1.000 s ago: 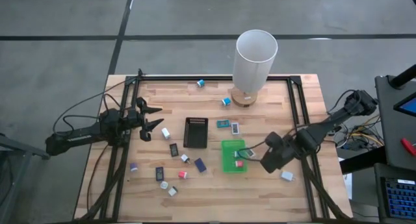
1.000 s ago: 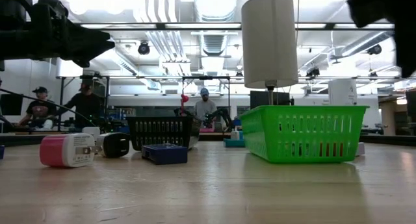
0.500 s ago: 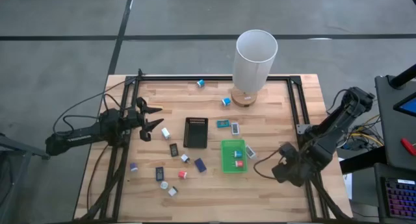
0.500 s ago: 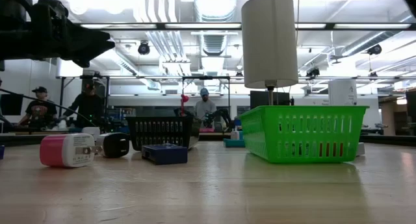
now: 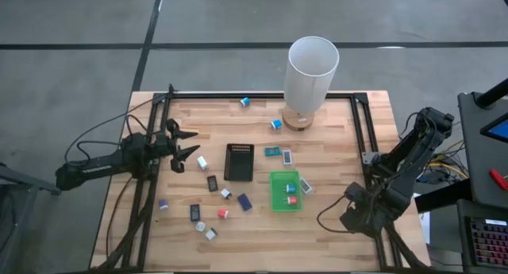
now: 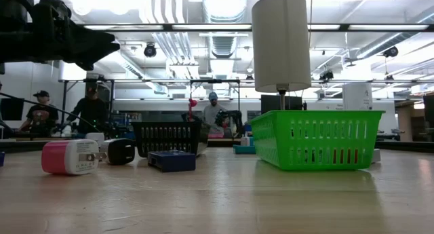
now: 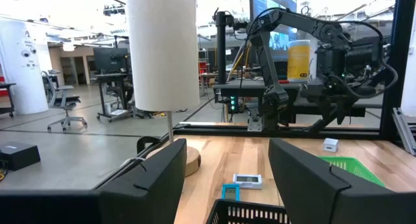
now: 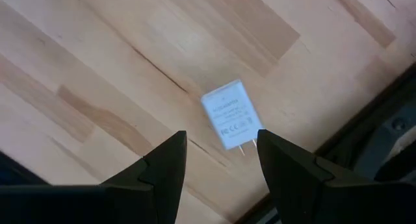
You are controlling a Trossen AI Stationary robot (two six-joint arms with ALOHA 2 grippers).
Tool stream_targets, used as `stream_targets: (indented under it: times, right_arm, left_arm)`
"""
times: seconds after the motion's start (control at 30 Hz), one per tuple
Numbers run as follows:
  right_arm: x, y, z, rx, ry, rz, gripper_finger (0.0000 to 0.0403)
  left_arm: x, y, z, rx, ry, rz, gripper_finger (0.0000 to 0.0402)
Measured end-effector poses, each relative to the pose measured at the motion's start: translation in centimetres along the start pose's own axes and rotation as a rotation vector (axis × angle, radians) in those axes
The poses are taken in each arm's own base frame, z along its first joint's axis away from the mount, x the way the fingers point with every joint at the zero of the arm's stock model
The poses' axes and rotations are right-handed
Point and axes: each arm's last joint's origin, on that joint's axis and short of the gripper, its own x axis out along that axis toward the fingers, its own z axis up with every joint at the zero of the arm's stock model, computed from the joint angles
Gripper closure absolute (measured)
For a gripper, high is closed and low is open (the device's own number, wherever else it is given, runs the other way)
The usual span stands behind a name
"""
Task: Pick & Place Office items
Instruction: Put the right white charger adapter into the green bin
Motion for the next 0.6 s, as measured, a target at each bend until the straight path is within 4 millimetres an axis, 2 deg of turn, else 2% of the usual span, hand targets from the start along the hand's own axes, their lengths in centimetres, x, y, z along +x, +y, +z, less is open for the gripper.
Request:
stream_targets:
  times: [0.23,0.6]
  right_arm:
    - [0.9,0.4,-0.2,-0.023,-0.004,-0.045,0.0221]
    - [3.0,1.3,-0.8,-0.230,0.007,-0.129,0.0169]
  left_arm:
    - [0.0,0.0,0.0,0.000,0.000,0.000,0.0177]
    - [0.0,0.0,0.0,0.000,0.000,0.001,0.0177]
